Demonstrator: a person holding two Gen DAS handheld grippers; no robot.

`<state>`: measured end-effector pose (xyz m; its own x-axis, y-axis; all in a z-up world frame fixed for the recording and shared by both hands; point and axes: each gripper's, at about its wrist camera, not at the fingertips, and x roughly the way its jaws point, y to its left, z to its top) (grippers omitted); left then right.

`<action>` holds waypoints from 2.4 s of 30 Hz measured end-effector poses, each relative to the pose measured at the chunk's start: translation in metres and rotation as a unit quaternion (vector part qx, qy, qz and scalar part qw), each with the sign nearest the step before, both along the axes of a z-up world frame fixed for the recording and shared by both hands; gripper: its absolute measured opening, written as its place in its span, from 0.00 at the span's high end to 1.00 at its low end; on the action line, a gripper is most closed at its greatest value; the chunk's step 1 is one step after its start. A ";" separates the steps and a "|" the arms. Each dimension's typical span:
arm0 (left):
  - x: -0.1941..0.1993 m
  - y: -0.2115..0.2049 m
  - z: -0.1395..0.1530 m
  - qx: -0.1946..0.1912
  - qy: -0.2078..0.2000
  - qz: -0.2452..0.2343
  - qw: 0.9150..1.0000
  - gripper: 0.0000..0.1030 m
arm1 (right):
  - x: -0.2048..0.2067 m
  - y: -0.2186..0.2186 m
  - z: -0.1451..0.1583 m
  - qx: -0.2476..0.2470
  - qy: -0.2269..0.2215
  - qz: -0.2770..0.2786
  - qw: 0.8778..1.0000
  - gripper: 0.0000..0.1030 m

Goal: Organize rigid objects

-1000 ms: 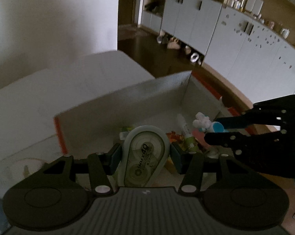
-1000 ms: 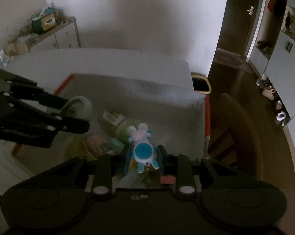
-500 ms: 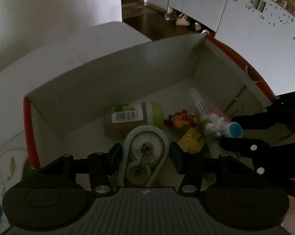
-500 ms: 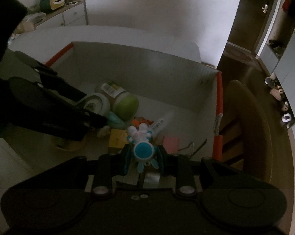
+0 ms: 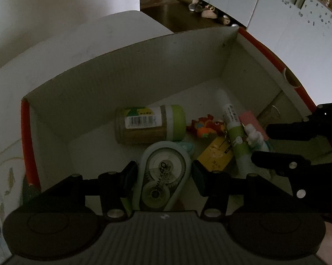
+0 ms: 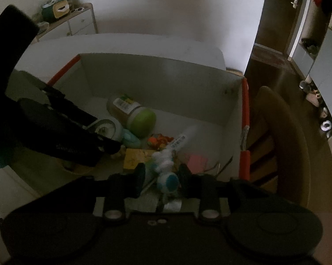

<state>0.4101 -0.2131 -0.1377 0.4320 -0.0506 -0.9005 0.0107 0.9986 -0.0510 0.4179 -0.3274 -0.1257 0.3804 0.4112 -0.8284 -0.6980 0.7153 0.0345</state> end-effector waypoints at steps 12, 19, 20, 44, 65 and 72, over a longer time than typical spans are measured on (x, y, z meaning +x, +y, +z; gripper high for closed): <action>-0.037 0.012 0.036 -0.022 -0.064 0.002 0.998 0.48 | -0.015 -0.016 0.028 0.047 -0.002 -0.045 0.998 0.55; -0.069 0.013 0.064 -0.021 -0.110 -0.016 0.994 0.48 | -0.040 -0.015 0.048 0.081 -0.017 -0.075 0.994 0.43; -0.074 0.014 0.067 -0.020 -0.115 -0.016 0.993 0.48 | -0.045 -0.014 0.051 0.084 -0.020 -0.078 0.993 0.41; -0.180 0.060 0.107 -0.058 -0.185 -0.046 0.980 0.18 | -0.165 -0.002 0.098 0.174 -0.098 -0.158 0.967 0.00; -0.230 0.067 0.120 -0.064 -0.228 -0.078 0.968 0.00 | -0.215 0.013 0.108 0.178 -0.135 -0.202 0.954 0.00; -0.238 0.067 0.123 -0.065 -0.233 -0.091 0.966 0.00 | -0.228 0.014 0.108 0.182 -0.135 -0.214 0.950 0.00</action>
<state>0.1718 -0.1457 -0.0148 0.7617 -0.2636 -0.5919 0.2370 0.9635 -0.1241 0.1898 -0.3134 -0.0176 0.7562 0.4113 -0.5090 -0.3643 0.9107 0.1947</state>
